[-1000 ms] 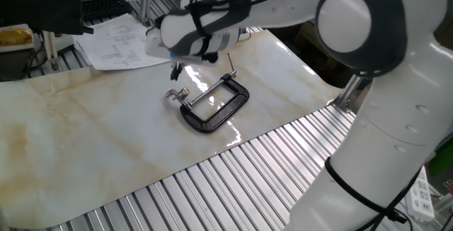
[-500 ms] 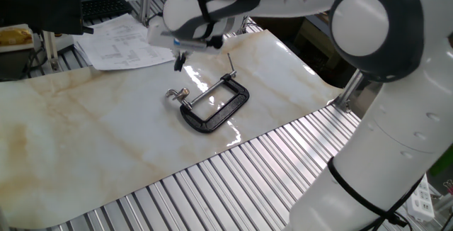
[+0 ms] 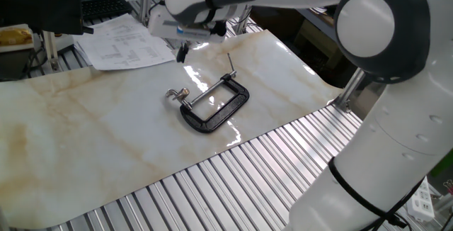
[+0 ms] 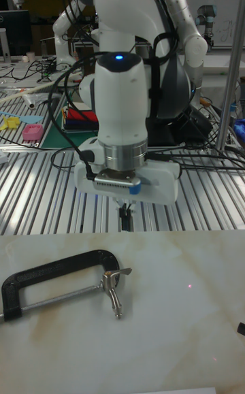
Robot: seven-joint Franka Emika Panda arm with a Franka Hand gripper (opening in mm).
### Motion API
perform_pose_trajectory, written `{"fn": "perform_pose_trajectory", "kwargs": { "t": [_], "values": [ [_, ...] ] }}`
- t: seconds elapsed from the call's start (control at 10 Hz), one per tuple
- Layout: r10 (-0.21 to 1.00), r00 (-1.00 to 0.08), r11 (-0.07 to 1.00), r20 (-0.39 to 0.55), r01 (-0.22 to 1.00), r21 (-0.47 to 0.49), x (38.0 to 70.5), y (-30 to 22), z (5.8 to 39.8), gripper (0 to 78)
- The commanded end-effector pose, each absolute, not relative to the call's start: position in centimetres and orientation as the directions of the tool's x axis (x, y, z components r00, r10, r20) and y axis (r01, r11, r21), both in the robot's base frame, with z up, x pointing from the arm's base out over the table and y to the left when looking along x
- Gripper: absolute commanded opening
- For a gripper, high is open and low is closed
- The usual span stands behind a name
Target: Turn on the water tap
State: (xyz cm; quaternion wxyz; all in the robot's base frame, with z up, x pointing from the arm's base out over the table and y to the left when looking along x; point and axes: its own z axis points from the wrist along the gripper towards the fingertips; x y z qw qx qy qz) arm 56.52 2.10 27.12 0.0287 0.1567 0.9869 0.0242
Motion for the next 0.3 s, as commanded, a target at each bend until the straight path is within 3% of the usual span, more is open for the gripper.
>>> {"fn": "perform_pose_trajectory", "kwargs": {
  "t": [0.1,0.3],
  "values": [
    [0.305,-0.951,0.952,-0.044,0.303,0.052,56.98,1.86,28.04,0.0],
    [0.306,-0.951,0.951,-0.036,0.304,0.049,57.27,1.74,28.68,0.0]
  ]
}}
